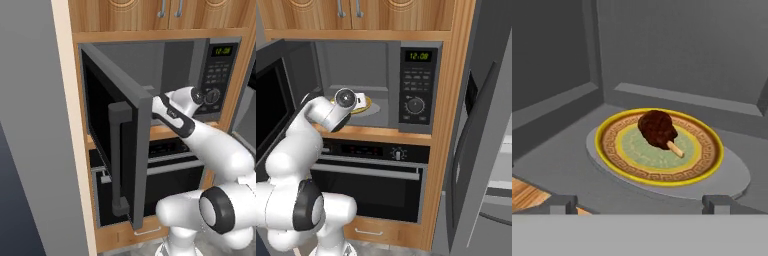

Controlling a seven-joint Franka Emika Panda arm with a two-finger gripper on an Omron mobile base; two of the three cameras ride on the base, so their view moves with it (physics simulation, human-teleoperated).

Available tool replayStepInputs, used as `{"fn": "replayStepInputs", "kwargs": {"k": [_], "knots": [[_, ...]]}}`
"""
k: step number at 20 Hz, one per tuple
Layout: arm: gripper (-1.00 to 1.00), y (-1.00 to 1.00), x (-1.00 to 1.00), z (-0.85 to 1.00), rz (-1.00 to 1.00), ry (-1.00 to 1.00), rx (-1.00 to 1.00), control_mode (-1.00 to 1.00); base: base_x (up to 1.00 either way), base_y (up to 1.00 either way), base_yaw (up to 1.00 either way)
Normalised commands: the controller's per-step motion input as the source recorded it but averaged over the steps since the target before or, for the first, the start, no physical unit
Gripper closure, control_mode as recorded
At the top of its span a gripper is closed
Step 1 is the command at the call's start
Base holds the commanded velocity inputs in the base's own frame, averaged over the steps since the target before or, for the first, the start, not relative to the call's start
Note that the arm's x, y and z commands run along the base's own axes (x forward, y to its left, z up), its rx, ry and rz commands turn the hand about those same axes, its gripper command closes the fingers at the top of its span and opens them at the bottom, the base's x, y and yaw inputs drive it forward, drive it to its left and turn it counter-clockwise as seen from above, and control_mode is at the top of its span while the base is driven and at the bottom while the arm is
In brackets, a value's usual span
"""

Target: Transport the steak from the fridge to the microwave and turn on the microwave.

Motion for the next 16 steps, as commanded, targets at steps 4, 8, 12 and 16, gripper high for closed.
{"fn": "replayStepInputs", "kwargs": {"k": [4,8,12,16], "knots": [[-1.0,-0.11,-0.76,0.34,0.08,-0.11,0.0,-1.0,0.0,0.0,0.0],[-1.0,-0.12,-0.76,0.32,0.13,-0.12,0.0,-1.0,0.0,0.0,0.0],[-1.0,-0.13,-0.75,0.3,0.18,-0.14,0.0,-1.0,0.0,0.0,0.0],[-1.0,-0.12,-0.76,0.34,0.3,-0.26,0.0,-1.0,0.0,0.0,0.0]]}}
